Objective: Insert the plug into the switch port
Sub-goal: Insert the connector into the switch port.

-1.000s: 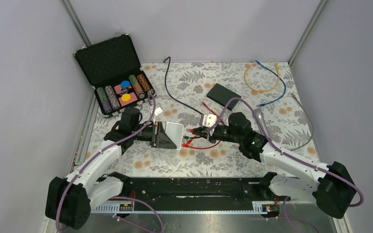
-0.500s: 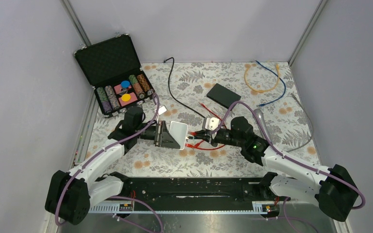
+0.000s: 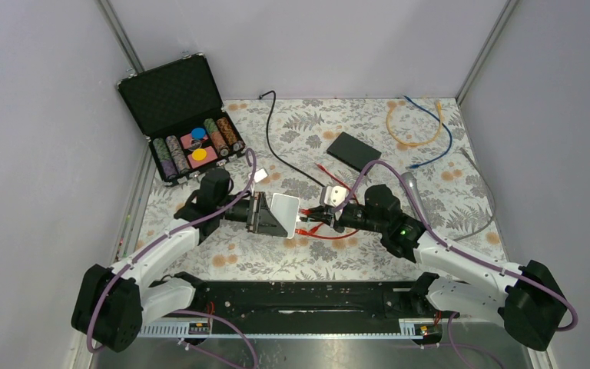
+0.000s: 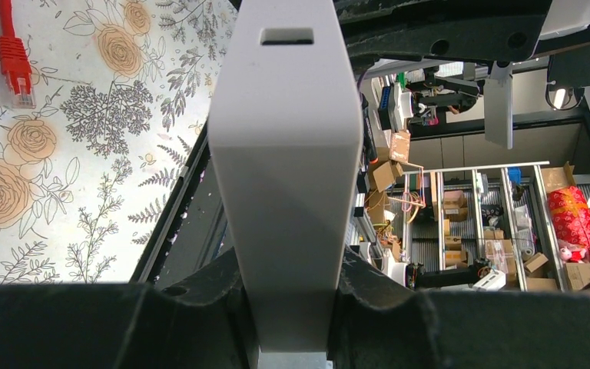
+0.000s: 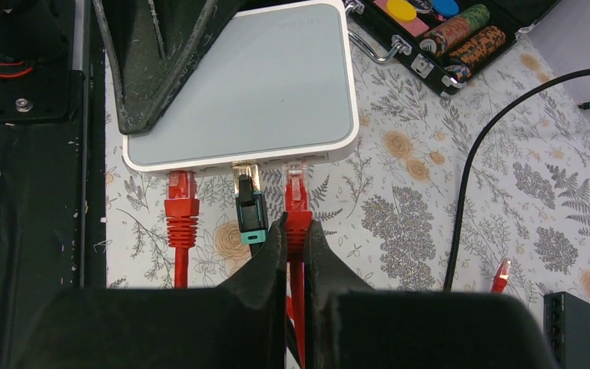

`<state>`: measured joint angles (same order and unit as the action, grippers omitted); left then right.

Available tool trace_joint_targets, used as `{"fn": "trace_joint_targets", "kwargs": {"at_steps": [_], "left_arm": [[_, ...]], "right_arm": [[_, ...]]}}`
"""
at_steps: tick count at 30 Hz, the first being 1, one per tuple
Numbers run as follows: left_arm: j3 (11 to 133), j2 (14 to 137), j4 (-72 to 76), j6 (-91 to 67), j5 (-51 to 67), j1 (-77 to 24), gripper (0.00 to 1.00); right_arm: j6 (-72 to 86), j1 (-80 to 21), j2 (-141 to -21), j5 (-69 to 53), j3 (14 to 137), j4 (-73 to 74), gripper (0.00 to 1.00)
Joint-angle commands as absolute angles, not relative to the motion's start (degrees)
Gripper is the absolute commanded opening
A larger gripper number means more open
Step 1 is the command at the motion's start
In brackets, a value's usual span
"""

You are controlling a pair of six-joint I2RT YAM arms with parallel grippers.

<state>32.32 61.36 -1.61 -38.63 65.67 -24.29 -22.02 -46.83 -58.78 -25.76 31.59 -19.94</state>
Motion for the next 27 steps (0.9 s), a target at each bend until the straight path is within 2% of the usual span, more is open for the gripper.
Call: {"fn": "trace_joint_targets", "kwargs": {"at_steps": [1,9,14,27], "left_arm": [[32.79,61.59,2.76,-38.2,68.42,-25.7,0.0],[33.74,62.69,0.09,-36.01,67.9,-25.93,0.0],[35.58,63.11,-6.66,-31.78,66.42,-25.94,0.0],[36.49,64.39,-5.84,-32.46,67.63,-26.19,0.0]], "right_arm": [[-21.84,-47.22,-58.71,-25.56,33.94,-21.08,0.0],[-21.84,-47.28,-57.34,-24.27,33.49,-20.46,0.0],[-22.06,-47.28,-56.88,-23.47,33.41,-19.02,0.0],[-21.24,-47.28,-60.43,-28.75,33.66,-22.85,0.0]]}}
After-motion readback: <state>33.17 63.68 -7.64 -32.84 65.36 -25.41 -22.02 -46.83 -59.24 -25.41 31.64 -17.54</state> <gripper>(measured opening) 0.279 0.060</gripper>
